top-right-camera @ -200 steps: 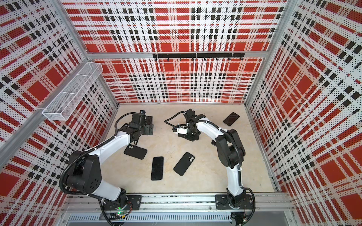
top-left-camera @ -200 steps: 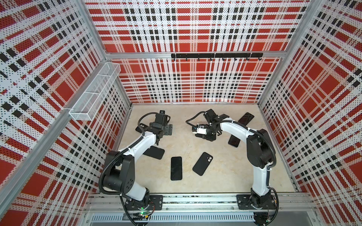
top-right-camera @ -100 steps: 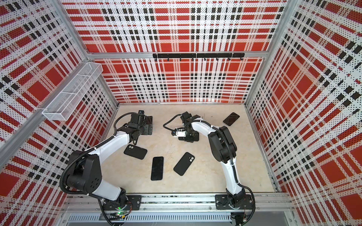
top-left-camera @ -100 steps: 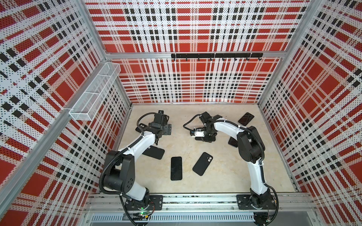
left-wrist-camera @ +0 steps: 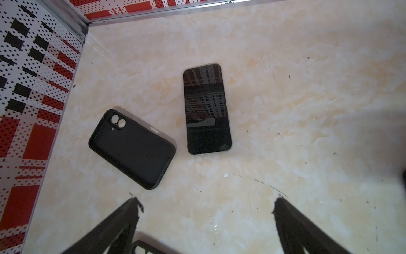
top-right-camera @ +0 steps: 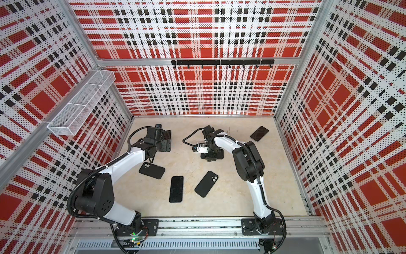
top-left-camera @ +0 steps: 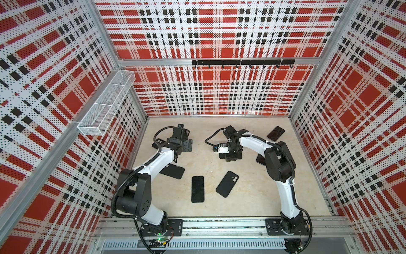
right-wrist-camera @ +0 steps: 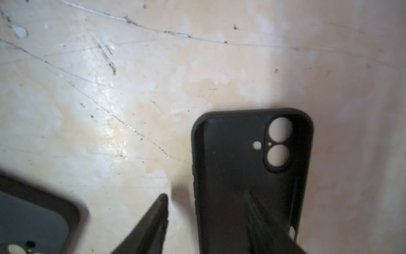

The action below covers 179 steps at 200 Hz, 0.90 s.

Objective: Put the phone into the phone case
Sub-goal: 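Carry the black case toward the table center and release it with the right gripper, then lower the right gripper onto a black phone and grasp it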

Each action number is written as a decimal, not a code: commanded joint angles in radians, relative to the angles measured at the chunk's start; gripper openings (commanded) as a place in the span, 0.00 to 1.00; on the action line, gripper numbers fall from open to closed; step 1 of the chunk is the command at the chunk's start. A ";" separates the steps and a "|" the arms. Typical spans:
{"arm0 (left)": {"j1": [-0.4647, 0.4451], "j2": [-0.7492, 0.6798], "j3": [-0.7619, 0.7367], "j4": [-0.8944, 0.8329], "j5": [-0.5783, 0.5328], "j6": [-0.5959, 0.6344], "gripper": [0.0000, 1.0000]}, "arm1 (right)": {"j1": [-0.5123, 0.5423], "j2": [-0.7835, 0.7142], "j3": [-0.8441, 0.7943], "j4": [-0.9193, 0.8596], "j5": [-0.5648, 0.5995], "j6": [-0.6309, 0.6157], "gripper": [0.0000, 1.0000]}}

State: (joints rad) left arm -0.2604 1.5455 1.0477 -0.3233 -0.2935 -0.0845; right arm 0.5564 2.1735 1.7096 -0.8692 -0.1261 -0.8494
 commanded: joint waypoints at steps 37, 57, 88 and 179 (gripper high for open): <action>0.006 -0.015 0.015 -0.001 0.004 0.004 0.98 | -0.027 -0.269 -0.099 0.188 0.120 0.402 0.89; 0.005 -0.024 0.013 0.000 0.001 0.003 0.98 | -0.052 -0.331 -0.108 0.190 0.322 0.618 1.00; -0.011 -0.030 0.010 -0.001 -0.011 0.009 0.98 | -0.116 -0.488 -0.250 0.240 0.583 0.952 1.00; -0.039 -0.023 0.011 -0.002 0.012 0.000 0.98 | -0.444 -0.456 -0.397 -0.008 0.219 1.505 1.00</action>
State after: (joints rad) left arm -0.2924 1.5402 1.0477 -0.3233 -0.2977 -0.0818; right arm 0.1219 1.6398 1.3025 -0.8261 0.2100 0.5510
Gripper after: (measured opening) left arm 0.982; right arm 0.998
